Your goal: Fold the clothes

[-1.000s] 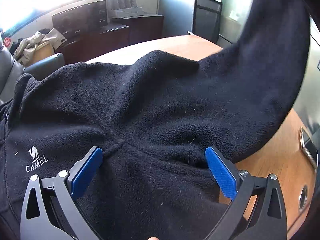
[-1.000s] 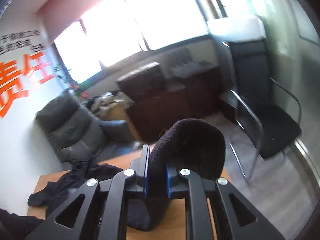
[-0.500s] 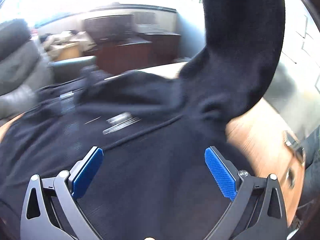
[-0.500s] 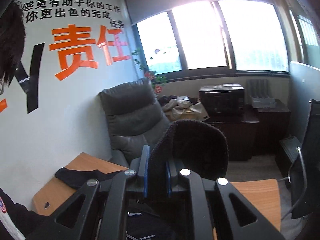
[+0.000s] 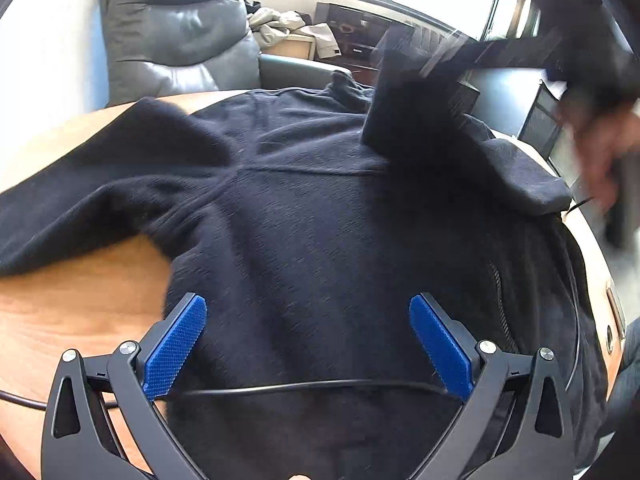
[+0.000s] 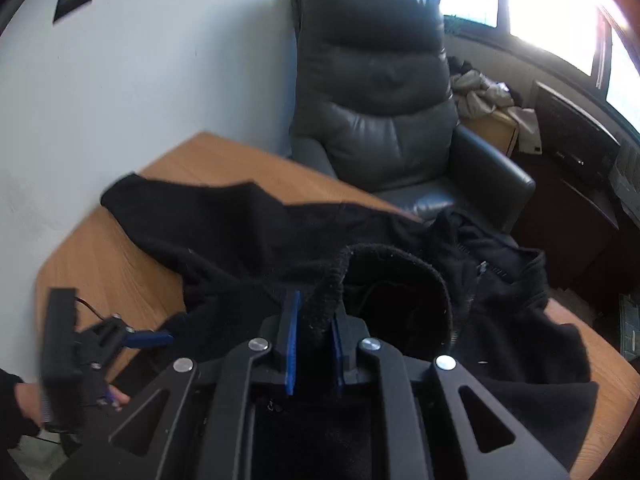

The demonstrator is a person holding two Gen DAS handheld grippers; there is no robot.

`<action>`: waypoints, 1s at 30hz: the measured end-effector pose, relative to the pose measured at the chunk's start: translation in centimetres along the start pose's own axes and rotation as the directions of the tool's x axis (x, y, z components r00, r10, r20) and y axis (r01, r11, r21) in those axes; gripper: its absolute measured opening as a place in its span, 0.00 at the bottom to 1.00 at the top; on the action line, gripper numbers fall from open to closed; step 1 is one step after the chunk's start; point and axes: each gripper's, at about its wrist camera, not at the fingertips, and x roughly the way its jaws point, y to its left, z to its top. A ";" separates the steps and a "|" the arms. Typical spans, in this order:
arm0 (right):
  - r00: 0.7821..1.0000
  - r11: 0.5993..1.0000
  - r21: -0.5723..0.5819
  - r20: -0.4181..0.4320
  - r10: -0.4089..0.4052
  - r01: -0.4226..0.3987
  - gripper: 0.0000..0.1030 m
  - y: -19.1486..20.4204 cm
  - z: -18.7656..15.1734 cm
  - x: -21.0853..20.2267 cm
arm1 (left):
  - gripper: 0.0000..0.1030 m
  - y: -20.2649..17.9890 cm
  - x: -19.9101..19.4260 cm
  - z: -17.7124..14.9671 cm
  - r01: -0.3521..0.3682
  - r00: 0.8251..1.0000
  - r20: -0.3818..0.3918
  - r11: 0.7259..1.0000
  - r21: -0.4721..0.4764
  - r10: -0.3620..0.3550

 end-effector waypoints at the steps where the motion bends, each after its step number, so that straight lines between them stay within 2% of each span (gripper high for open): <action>1: 1.000 1.000 -0.014 -0.024 -0.002 0.002 0.14 1.2 -0.4 2.2 | 1.00 1.3 -0.4 -0.5 -0.008 1.000 0.000 1.000 -0.019 0.008; 4: 1.000 0.999 -0.039 -0.030 0.008 -0.009 0.13 3.5 -0.8 5.4 | 1.00 4.8 -1.8 -1.7 -0.026 1.000 0.001 0.997 -0.073 0.026; 7: 0.998 0.998 -0.038 -0.020 0.056 -0.056 0.13 4.7 -0.5 7.3 | 1.00 4.5 -2.9 -0.1 0.019 0.999 0.042 0.998 -0.067 -0.016; 9: 0.996 0.995 -0.034 -0.023 0.088 -0.089 0.16 5.3 -0.4 8.1 | 1.00 4.2 -3.6 0.9 0.048 0.997 0.070 0.997 -0.061 -0.044; 10: 0.995 0.994 -0.034 -0.004 0.103 -0.103 0.21 5.1 -0.6 7.0 | 1.00 4.1 -4.0 1.4 0.063 0.995 0.083 0.996 -0.058 -0.058; 12: 0.990 0.991 -0.037 0.053 0.130 -0.129 0.33 4.7 -1.4 3.9 | 1.00 3.9 -4.7 2.5 0.092 0.990 0.110 0.994 -0.052 -0.086; 13: 0.990 0.994 -0.025 0.097 0.105 -0.103 0.48 3.6 -2.2 1.3 | 1.00 3.8 -5.1 3.0 0.107 0.987 0.123 0.993 -0.048 -0.100; 14: 0.987 0.998 -0.007 0.145 0.064 -0.064 0.74 2.4 -3.3 -1.7 | 1.00 3.7 -5.4 3.6 0.121 0.984 0.136 0.992 -0.044 -0.114; 16: 0.971 0.999 0.035 0.238 -0.019 0.011 0.92 -0.2 -5.4 -7.7 | 1.00 3.3 -6.0 4.8 0.159 0.975 0.162 0.987 -0.032 -0.151; 17: 0.971 0.996 0.052 0.225 -0.086 0.076 0.94 -2.0 -6.8 -9.1 | 1.00 2.0 -5.4 6.0 0.215 0.963 0.170 0.977 -0.010 -0.210; 18: 0.969 0.986 0.064 0.190 -0.161 0.151 0.95 -3.9 -8.4 -9.9 | 1.00 0.8 -4.9 7.1 0.268 0.948 0.175 0.963 0.011 -0.265; 20: 0.944 0.951 0.081 0.117 -0.308 0.300 0.95 -7.8 -11.6 -11.5 | 1.00 -1.3 -3.2 8.4 0.338 0.927 0.163 0.941 0.032 -0.339; 22: 0.904 0.903 0.061 0.017 -0.428 0.426 0.93 -11.7 -14.9 -12.0 | 1.00 -2.5 0.5 9.0 0.345 0.931 0.117 0.938 0.015 -0.345; 23: 0.891 0.891 0.017 -0.037 -0.453 0.454 0.85 -13.0 -16.4 -11.0 | 1.00 -2.8 2.5 9.3 0.342 0.936 0.090 0.940 0.000 -0.341; 25: 0.859 0.869 -0.080 -0.129 -0.495 0.489 0.74 -15.2 -19.3 -8.7 | 1.00 -1.5 6.0 8.8 0.275 0.962 0.020 0.958 -0.077 -0.274; 26: 0.847 0.859 -0.117 -0.148 -0.511 0.498 0.73 -15.8 -20.4 -7.8 | 1.00 -0.6 7.3 8.5 0.234 0.972 -0.005 0.966 -0.115 -0.236; 28: 0.826 0.835 -0.124 -0.127 -0.548 0.535 0.72 -16.5 -21.3 -6.9 | 1.00 1.3 8.9 7.1 0.138 0.989 -0.036 0.978 -0.155 -0.145; 30: 0.804 0.809 -0.120 -0.101 -0.586 0.575 0.54 -17.3 -22.1 -6.1 | 1.00 1.7 9.9 6.2 0.109 0.991 -0.060 0.986 -0.127 -0.118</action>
